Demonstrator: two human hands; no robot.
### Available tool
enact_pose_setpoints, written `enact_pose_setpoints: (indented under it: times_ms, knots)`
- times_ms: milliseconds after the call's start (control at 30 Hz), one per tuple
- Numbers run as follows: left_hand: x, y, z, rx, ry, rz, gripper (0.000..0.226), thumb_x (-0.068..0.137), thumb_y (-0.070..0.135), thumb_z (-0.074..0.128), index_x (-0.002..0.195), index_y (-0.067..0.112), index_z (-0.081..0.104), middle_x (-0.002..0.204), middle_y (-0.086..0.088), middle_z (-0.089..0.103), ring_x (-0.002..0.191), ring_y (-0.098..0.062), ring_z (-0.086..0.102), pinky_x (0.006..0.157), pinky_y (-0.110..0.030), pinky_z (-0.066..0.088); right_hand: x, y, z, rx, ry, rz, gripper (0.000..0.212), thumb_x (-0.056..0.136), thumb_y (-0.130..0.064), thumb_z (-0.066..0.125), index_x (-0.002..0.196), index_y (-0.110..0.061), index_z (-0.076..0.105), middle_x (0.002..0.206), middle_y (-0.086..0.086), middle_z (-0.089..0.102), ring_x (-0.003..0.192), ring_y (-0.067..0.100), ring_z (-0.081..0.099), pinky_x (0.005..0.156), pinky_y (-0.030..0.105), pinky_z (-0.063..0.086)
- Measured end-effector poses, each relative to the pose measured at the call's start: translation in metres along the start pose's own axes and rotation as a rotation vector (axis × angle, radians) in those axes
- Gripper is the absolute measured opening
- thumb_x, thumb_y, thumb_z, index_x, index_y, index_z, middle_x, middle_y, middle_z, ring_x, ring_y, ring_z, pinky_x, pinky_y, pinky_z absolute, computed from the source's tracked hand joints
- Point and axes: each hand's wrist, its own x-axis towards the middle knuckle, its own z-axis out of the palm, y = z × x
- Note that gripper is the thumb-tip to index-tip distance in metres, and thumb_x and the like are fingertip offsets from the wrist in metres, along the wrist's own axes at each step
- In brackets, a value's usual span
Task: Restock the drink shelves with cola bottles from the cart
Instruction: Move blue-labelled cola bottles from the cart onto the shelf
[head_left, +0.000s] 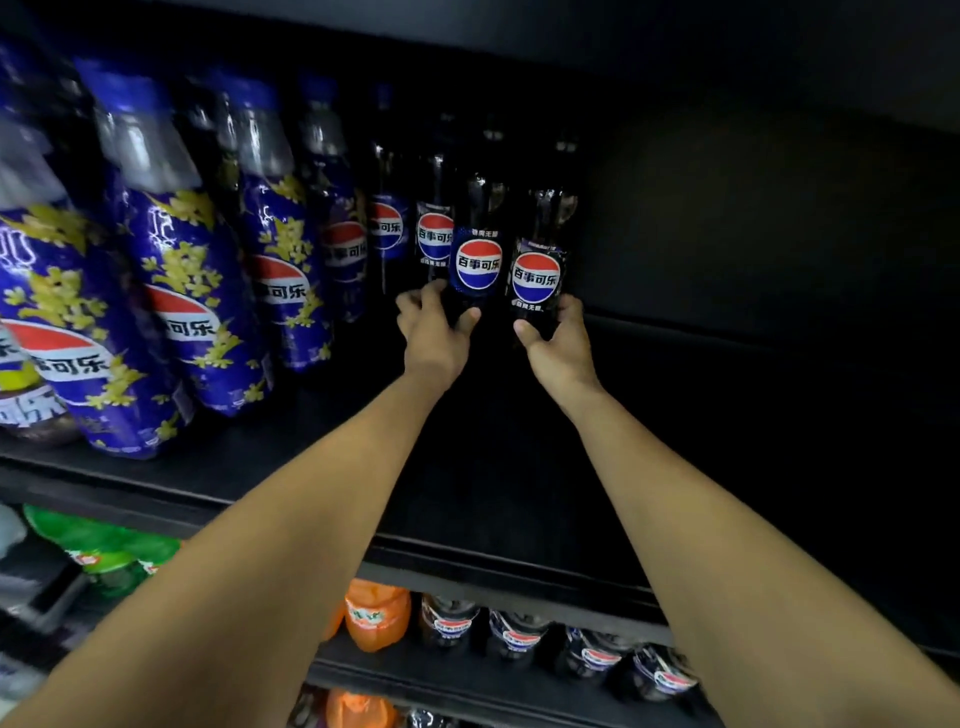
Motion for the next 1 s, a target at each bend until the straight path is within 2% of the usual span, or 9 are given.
enact_pose_setpoints:
  times_ms: [67,133,233,333,400,500,700,833,1000]
  knots:
    - [0.008,0.000,0.004,-0.043,-0.008,-0.019,0.057,0.096,0.022,0.058,0.146,0.013,0.033,0.145,-0.013,0.029,0.135,-0.028,0.033,0.113,-0.039,0.030,0.009,0.001,0.004,-0.033,0.035,-0.004,0.062,0.092,-0.019,0.064,0.145,-0.012,0.033,0.146,0.005,0.039,0.132,0.020,0.042,0.095,0.019,0.030]
    - [0.012,0.001,0.009,-0.088,0.022,-0.033,0.055,0.094,0.021,0.060,0.143,0.015,0.037,0.142,-0.011,0.034,0.131,-0.026,0.040,0.110,-0.041,0.036,0.018,0.003,0.007,-0.058,0.070,-0.001,0.062,0.092,-0.020,0.064,0.146,-0.011,0.034,0.148,0.007,0.033,0.133,0.022,0.040,0.094,0.018,0.028]
    - [0.016,0.000,0.018,-0.123,0.093,-0.025,0.045,0.092,0.020,0.063,0.132,0.015,0.044,0.133,-0.007,0.045,0.121,-0.022,0.049,0.099,-0.034,0.043,0.029,0.006,0.010,-0.065,0.101,0.002,0.063,0.092,-0.021,0.063,0.147,-0.011,0.033,0.149,0.008,0.033,0.135,0.023,0.039,0.097,0.018,0.028]
    - [0.021,-0.002,0.026,-0.149,0.102,-0.015,0.040,0.093,0.018,0.061,0.131,0.015,0.047,0.133,-0.006,0.047,0.120,-0.020,0.050,0.096,-0.030,0.042,0.036,0.009,0.007,-0.086,0.121,0.003,0.063,0.093,-0.023,0.063,0.147,-0.012,0.033,0.150,0.007,0.036,0.136,0.024,0.039,0.106,0.027,0.032]
    - [0.025,-0.003,0.030,-0.130,0.116,-0.027,0.040,0.095,0.020,0.059,0.133,0.018,0.048,0.133,-0.005,0.048,0.119,-0.019,0.051,0.095,-0.030,0.041,0.038,0.010,0.006,-0.093,0.135,0.002,0.062,0.092,-0.024,0.064,0.146,-0.012,0.035,0.148,0.007,0.040,0.135,0.023,0.041,0.106,0.029,0.034]
    - [0.030,-0.003,0.036,-0.110,0.151,-0.059,0.037,0.094,0.024,0.060,0.129,0.017,0.052,0.129,-0.004,0.053,0.115,-0.019,0.054,0.087,-0.027,0.041,0.038,0.012,0.007,-0.084,0.169,0.008,0.059,0.092,-0.025,0.065,0.142,-0.009,0.038,0.143,0.008,0.046,0.131,0.024,0.045,0.100,0.026,0.035]
    - [0.040,-0.007,0.039,-0.096,0.211,-0.172,0.018,0.096,0.018,0.055,0.112,0.015,0.062,0.110,-0.001,0.068,0.102,-0.019,0.062,0.075,-0.023,0.037,0.047,0.016,0.005,-0.058,0.176,0.060,0.061,0.090,-0.031,0.067,0.143,-0.012,0.042,0.141,0.007,0.051,0.129,0.023,0.049,0.103,0.032,0.040]
    - [0.039,-0.006,0.040,-0.053,0.221,-0.176,0.017,0.095,0.022,0.056,0.110,0.019,0.064,0.107,0.000,0.069,0.100,-0.019,0.063,0.071,-0.024,0.037,0.052,0.018,0.005,-0.057,0.186,0.068,0.063,0.089,-0.033,0.068,0.143,-0.015,0.042,0.143,0.005,0.049,0.130,0.022,0.048,0.096,0.028,0.038]
    - [0.037,-0.004,0.037,-0.073,0.198,-0.190,0.020,0.095,0.025,0.057,0.113,0.018,0.062,0.108,0.000,0.069,0.101,-0.020,0.062,0.072,-0.024,0.037,0.053,0.021,0.005,-0.041,0.190,0.064,0.064,0.088,-0.033,0.069,0.144,-0.015,0.043,0.143,0.005,0.050,0.129,0.022,0.049,0.097,0.028,0.039]
